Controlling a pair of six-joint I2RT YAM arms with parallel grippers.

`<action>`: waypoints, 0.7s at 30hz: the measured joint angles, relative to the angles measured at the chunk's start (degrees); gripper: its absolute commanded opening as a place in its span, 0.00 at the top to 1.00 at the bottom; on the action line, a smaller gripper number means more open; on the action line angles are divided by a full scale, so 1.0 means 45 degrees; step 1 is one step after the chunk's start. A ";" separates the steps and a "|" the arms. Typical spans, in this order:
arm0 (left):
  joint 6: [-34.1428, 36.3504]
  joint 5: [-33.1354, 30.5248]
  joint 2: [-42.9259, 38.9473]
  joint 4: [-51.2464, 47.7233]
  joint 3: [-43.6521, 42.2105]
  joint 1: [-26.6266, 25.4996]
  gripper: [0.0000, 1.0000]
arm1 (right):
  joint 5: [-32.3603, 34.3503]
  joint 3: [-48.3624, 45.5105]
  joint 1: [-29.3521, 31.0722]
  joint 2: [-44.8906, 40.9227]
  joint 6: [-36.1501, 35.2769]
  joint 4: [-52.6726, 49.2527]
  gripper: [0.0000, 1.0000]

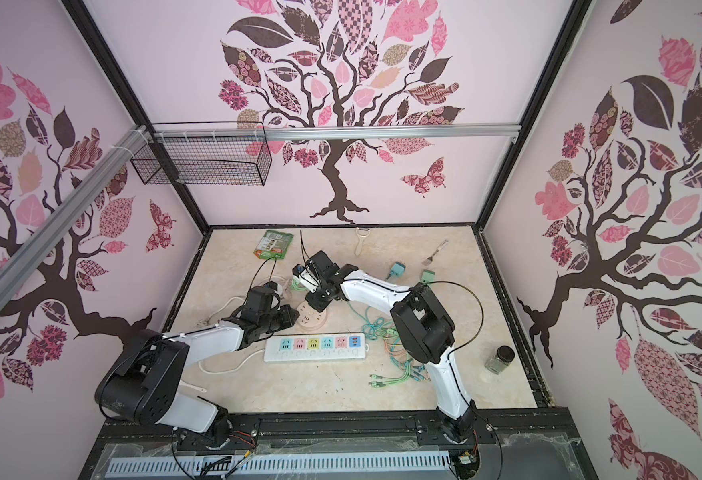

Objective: Insert the plug
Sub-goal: 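Align the charger prongs over the round socket slots with the right gripper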

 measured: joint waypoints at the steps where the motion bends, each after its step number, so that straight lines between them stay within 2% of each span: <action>1: 0.0000 0.0000 -0.0005 0.0034 -0.0015 0.0005 0.82 | 0.0039 0.0000 0.0015 0.0000 -0.0005 0.0000 0.73; 21: -0.0044 0.0087 -0.0010 0.0155 -0.0087 0.0049 0.82 | 0.0665 0.0000 0.0248 0.0010 -0.0015 -0.0019 0.72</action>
